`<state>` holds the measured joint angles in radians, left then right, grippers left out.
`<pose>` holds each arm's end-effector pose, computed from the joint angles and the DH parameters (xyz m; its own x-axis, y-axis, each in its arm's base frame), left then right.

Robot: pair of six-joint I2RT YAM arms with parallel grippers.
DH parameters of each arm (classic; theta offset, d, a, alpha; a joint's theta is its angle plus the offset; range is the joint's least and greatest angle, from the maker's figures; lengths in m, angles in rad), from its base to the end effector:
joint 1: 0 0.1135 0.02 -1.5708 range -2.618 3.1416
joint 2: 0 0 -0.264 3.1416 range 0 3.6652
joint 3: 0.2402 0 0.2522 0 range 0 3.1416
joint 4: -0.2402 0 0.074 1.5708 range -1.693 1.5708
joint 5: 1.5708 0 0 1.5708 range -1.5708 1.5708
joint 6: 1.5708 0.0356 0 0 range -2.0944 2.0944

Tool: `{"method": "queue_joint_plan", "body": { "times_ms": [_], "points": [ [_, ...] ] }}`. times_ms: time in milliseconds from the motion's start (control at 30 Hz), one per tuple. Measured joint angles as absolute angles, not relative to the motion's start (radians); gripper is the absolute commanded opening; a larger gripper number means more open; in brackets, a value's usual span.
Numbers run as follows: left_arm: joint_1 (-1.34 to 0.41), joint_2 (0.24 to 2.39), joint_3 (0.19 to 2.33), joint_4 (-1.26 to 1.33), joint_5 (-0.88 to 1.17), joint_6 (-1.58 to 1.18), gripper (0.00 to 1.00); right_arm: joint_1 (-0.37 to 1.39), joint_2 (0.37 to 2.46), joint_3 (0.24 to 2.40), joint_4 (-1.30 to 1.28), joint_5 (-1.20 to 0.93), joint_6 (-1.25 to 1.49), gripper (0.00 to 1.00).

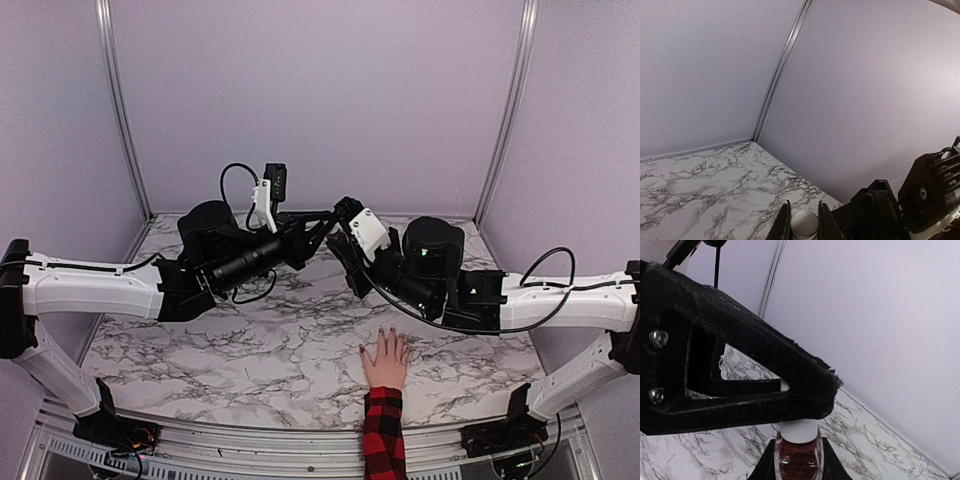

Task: Paint the nails
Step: Screw the nail polish bottle cap onto the nail polish bottle.

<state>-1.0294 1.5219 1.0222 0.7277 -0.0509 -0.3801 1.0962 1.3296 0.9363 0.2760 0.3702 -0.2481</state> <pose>0.1858 -0.3055 0.3372 -0.1999 -0.3866 -0.9003 0.8143 0.4455 -0.3721 0.1543 0.2722 0.3189 0.1115 -0.2840 -0.9523 -0.6578 0.6972 -0.2849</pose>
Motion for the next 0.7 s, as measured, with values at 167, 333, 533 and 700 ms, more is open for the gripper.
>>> {"method": "queue_joint_plan", "body": {
  "times_ms": [167,333,533,700],
  "points": [
    [-1.022,1.522,1.022,0.730,-0.011,-0.382,0.00,1.095,1.324,0.936,0.273,0.345,-0.259,0.00],
    [-1.010,1.517,1.022,0.742,0.071,-0.357,0.00,1.078,1.295,0.936,0.251,0.269,-0.257,0.00],
    [-0.998,1.497,1.022,0.767,0.204,-0.306,0.00,1.039,1.240,0.936,0.221,0.084,-0.227,0.00],
    [-0.989,1.491,1.024,0.793,0.327,-0.271,0.00,0.985,1.196,0.921,0.215,-0.141,-0.178,0.00]
  ]
}}
